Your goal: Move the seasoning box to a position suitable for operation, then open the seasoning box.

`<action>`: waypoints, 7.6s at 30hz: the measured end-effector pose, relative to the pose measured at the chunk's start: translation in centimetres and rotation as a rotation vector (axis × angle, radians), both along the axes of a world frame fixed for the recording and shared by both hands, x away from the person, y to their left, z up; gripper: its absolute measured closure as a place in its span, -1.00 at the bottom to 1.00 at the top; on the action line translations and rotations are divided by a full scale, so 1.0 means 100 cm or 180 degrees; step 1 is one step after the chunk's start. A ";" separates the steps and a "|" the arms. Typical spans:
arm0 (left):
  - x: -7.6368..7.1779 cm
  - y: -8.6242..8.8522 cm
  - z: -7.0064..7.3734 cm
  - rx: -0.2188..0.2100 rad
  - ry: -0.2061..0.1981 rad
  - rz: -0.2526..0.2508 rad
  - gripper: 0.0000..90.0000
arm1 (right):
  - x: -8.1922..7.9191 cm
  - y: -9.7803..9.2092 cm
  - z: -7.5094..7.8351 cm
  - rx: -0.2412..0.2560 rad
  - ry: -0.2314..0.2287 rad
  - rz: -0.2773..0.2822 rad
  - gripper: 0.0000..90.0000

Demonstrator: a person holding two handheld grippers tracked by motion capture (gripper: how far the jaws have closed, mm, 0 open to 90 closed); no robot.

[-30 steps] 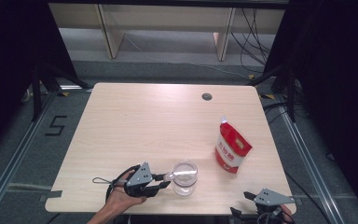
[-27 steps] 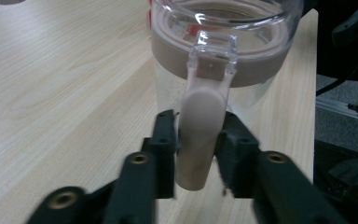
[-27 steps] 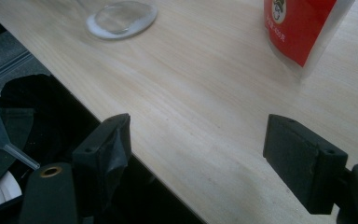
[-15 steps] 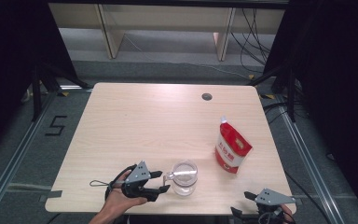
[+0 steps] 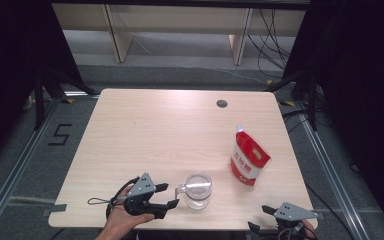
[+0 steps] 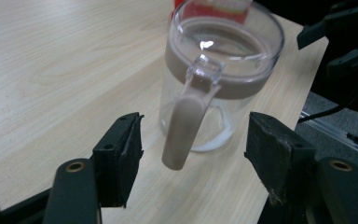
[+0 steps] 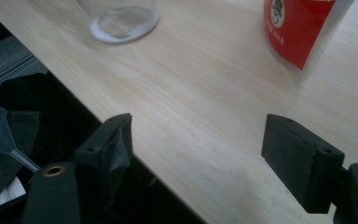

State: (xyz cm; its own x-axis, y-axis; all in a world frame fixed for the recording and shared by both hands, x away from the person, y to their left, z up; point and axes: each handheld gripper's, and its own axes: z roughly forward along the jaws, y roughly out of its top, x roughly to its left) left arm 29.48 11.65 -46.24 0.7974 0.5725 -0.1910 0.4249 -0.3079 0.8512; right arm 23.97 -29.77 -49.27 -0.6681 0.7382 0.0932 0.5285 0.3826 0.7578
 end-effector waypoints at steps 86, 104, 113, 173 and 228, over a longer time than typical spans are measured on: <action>0.005 -0.020 0.019 -0.0008 -0.0362 0.0105 0.94 | 0.004 0.032 0.010 0.0131 -0.0350 0.0257 0.28; 0.006 -0.018 0.017 0.0046 -0.0404 0.0080 0.94 | 0.018 0.063 0.023 0.0272 -0.0592 0.0405 0.69; 0.006 -0.017 0.015 0.0036 -0.0399 0.0070 0.93 | 0.026 0.078 0.030 0.0416 -0.0768 0.0492 0.81; -0.025 0.033 -0.023 0.0354 -0.0133 0.0411 -0.61 | 0.051 0.130 0.051 0.0534 -0.0994 0.0890 1.00; -0.026 0.036 -0.031 0.0452 -0.0143 0.0424 -0.66 | 0.042 0.119 0.055 0.0477 -0.1077 0.0804 0.60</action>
State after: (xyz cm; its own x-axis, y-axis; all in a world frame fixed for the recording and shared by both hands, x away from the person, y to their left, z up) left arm 26.84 15.27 -49.36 0.7187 0.6921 -0.0666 0.4324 -0.3699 0.8223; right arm 28.21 -17.89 -43.82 -0.8370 0.5429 -0.0682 0.1454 0.3407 0.9289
